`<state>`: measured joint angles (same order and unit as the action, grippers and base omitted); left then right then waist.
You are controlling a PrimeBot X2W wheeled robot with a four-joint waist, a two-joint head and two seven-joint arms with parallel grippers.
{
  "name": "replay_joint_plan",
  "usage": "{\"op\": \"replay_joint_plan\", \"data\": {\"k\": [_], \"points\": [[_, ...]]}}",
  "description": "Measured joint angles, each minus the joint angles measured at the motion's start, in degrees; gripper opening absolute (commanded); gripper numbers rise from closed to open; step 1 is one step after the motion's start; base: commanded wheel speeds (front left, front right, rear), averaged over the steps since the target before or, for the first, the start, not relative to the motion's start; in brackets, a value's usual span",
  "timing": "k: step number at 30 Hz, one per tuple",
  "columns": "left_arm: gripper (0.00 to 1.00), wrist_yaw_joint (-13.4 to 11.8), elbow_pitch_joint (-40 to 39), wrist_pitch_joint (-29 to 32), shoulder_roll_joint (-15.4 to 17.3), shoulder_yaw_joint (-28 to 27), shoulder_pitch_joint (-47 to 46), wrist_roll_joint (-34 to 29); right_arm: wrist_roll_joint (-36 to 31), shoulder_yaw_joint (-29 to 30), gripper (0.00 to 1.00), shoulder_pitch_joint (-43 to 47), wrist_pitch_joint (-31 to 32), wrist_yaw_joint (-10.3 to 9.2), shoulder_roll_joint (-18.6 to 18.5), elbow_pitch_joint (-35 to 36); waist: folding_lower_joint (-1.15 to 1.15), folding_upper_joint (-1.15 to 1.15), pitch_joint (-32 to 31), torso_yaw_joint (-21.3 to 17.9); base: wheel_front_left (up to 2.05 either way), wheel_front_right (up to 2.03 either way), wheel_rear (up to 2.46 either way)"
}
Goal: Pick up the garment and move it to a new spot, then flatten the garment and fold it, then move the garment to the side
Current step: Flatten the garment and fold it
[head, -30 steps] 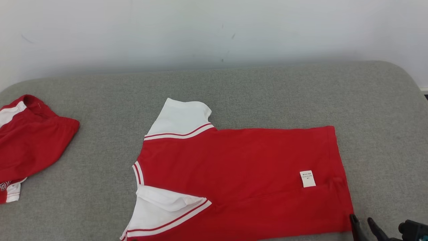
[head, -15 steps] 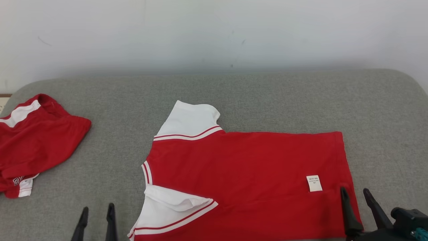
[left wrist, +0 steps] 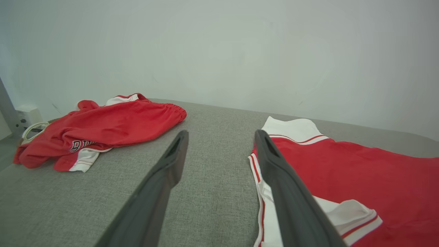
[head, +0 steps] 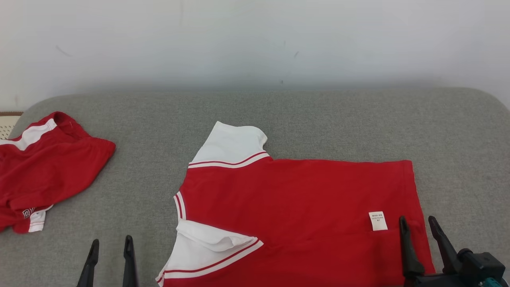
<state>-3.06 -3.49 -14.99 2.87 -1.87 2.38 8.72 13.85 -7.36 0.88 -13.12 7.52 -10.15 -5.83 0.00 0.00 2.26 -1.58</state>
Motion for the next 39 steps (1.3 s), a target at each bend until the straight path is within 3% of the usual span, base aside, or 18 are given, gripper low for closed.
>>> {"op": "replay_joint_plan", "data": {"k": [7, 14, 19, 24, 30, 39], "points": [[1.00, 4.78, 4.69, -0.01, 0.99, 0.83, -5.84, 0.65, -0.44, -0.99, 1.00, -3.71, -0.34, 0.00, 0.31, -0.63, 0.00, 0.00, 1.25, -1.64, 0.00, 0.00, 0.00], [1.00, 9.26, 10.94, 6.41, 8.02, 3.03, -23.56, 3.28, -0.25, -2.25, 1.00, -14.13, 0.43, 0.00, 1.35, -4.93, 0.01, 0.00, 4.88, -5.30, 0.00, 0.00, 0.00], [1.00, 10.07, 13.96, 10.96, 11.48, 4.75, -31.97, 5.70, -0.23, -3.68, 1.00, -19.68, 0.48, 0.00, 2.15, -8.94, 0.01, 0.01, 7.54, -7.63, 0.00, 0.00, 0.00], [1.00, 10.47, 18.59, 18.86, 14.95, 8.60, -41.16, 12.96, 0.20, -4.94, 1.00, -26.65, -0.24, 0.00, 3.25, -13.76, 0.02, 0.01, 11.23, -10.68, 0.00, 0.00, 0.00], [1.00, 10.51, 23.85, 23.65, 20.43, 12.44, -49.78, 18.96, 1.01, -6.78, 1.00, -33.01, -1.37, 0.00, 4.61, -17.59, 0.02, 0.01, 15.74, -14.20, 0.00, 0.00, 0.00], [1.00, 10.51, 32.40, 24.93, 21.99, 16.78, -55.93, 22.35, 2.29, -8.40, 1.00, -37.02, -1.87, 0.00, 5.75, -20.13, 0.02, 0.01, 20.56, -18.96, 0.00, 0.00, 0.00]]}}
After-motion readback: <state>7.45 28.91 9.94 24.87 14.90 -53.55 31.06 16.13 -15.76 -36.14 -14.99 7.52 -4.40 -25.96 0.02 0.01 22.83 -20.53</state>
